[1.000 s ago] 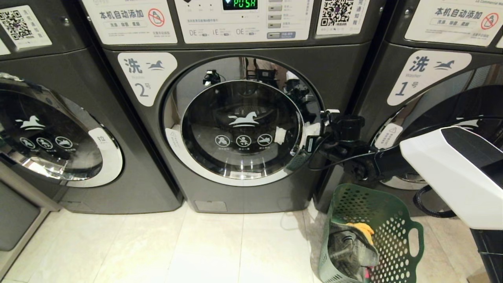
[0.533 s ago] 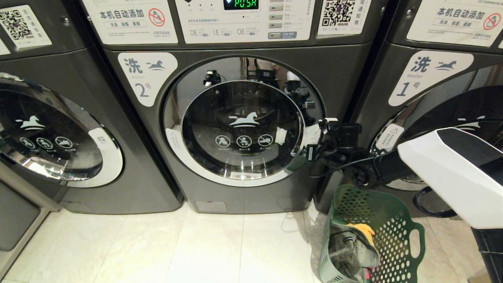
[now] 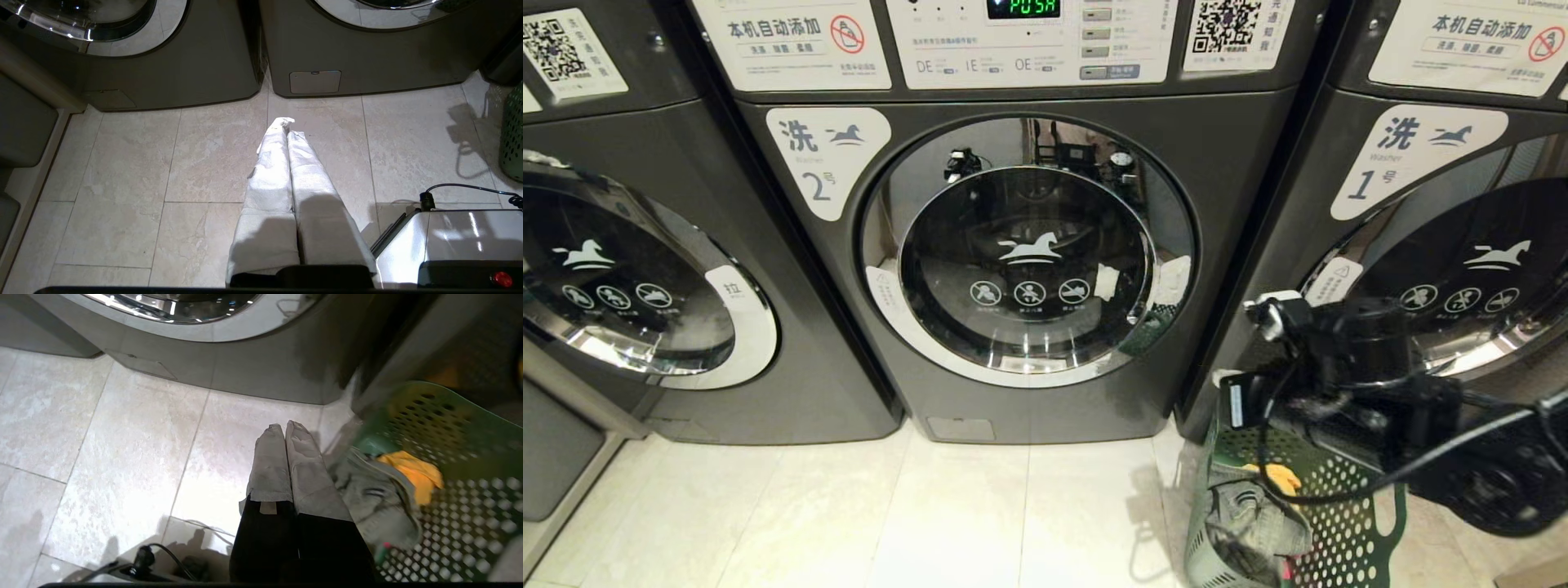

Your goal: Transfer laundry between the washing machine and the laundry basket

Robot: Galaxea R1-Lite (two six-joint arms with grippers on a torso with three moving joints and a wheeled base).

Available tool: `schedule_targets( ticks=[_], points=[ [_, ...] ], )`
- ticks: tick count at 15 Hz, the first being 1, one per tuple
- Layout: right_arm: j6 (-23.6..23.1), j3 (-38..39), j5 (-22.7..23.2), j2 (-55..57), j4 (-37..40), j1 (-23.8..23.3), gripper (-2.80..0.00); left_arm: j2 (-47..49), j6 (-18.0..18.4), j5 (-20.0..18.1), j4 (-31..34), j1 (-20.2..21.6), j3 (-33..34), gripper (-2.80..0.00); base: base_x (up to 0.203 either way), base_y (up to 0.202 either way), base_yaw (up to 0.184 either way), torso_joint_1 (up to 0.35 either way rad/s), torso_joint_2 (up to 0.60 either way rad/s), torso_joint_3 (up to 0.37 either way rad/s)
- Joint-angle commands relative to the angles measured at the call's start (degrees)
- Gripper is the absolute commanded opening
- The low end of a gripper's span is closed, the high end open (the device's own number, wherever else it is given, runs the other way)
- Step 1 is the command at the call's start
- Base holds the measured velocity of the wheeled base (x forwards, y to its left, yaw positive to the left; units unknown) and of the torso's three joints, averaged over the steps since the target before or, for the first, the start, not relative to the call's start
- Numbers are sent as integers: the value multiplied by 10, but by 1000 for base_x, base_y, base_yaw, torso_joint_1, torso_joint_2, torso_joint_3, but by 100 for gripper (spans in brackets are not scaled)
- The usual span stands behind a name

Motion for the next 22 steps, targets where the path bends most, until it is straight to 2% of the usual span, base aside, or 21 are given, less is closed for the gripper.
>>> schedule_targets(
  ticks=[1, 2, 3, 4, 6, 7, 9, 12, 14, 16, 17, 21, 22],
  points=[
    [-3, 125, -12, -187, -7, 4, -280, 0, -2, -4, -45, 0, 49, -280, 0, 0, 0, 0, 0, 0],
    [-5, 183, -16, -237, -13, -12, -280, 0, -3, -11, -75, 0, 69, -280, 0, 0, 0, 0, 0, 0],
    [-9, 222, -19, -270, -19, -49, -280, 0, -3, -34, -82, 0, 74, -280, 0, 0, 0, 0, 0, 0],
    [-12, 260, -21, -308, -26, -105, -280, 0, -4, -51, -83, 0, 85, -280, 0, 0, 0, 0, 0, 0],
    [-28, 339, -22, -414, -34, -171, -280, 0, -4, -64, -89, 0, 90, -280, 0, 0, 0, 0, 0, 0],
    [-35, 360, -21, -467, -28, -182, -280, 0, -5, -62, -89, 1, 91, -280, 0, 0, 0, 0, 0, 0],
    [-49, 380, -5, -597, 36, -195, -280, 0, -4, -59, -89, 1, 91, -280, 0, 0, 0, 0, 0, 0],
    [-94, 390, 51, -839, 202, -214, -280, 0, -16, -57, -89, 0, 91, -280, 0, 0, 0, 0, 0, 0],
    [-114, 385, 80, -960, 314, -227, -280, 0, -22, -51, -89, 0, 91, -280, 0, 0, 0, 0, 0, 0],
    [-112, 381, 100, -1003, 419, -240, -280, 0, -24, -50, -89, 0, 91, -280, 0, 0, 0, 0, 0, 0],
    [-109, 379, 108, -1001, 435, -245, -280, 0, -27, -50, -89, 0, 91, -280, 0, 0, 0, 0, 0, 0],
    [-108, 381, 103, -1001, 434, -245, -280, 0, -30, -50, -91, 0, 93, -280, 0, 0, 0, 0, 0, 0],
    [-108, 385, 105, -1001, 428, -245, -280, 0, -29, -51, -109, 0, 99, -280, 0, 0, 0, 0, 0, 0]
  ],
)
